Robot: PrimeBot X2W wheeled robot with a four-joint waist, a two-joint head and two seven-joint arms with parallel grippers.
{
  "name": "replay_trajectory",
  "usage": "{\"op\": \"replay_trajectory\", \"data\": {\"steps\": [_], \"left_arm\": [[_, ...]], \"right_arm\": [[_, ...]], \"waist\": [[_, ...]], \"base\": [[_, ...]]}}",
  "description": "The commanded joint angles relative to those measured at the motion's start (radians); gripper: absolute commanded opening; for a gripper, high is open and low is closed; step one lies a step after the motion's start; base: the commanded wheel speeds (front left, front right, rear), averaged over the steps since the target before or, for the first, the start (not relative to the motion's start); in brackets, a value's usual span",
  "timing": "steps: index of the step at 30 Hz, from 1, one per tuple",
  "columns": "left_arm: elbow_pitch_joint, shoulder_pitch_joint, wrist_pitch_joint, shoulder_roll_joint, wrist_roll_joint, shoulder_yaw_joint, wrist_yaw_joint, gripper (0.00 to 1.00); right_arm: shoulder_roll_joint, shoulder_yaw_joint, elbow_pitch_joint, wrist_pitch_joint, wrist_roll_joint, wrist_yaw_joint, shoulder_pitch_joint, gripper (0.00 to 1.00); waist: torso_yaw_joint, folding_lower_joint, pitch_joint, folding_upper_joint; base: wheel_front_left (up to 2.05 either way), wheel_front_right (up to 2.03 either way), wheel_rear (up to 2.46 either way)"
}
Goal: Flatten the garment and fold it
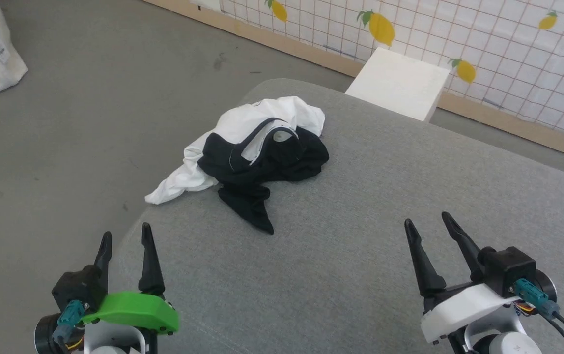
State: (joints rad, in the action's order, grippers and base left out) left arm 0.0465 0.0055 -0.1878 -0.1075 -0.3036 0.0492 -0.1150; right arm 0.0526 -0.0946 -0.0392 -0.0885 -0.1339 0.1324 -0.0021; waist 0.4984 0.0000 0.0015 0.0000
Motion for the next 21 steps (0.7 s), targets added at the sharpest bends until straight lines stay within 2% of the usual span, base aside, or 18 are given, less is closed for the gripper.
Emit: {"op": "replay_trajectory", "data": {"steps": [1,21], "left_arm": [[0.003,0.018,-0.011,-0.009,-0.020,0.004,-0.008,1.00],[0.016,0.016,-0.028,-0.030,-0.092,0.029,-0.033,1.00]], "right_arm": [[-0.002,-0.005,-0.004,-0.008,-0.011,-0.001,-0.022,1.00],[-0.002,-0.025,-0.011,-0.022,-0.040,-0.002,-0.029,1.00]], "waist": [[0.010,0.0000,0.000,0.0000],[0.082,0.0000,0.003,0.0000]], "base": [[0.00,0.00,0.00],[0.00,0.00,0.00]]}}
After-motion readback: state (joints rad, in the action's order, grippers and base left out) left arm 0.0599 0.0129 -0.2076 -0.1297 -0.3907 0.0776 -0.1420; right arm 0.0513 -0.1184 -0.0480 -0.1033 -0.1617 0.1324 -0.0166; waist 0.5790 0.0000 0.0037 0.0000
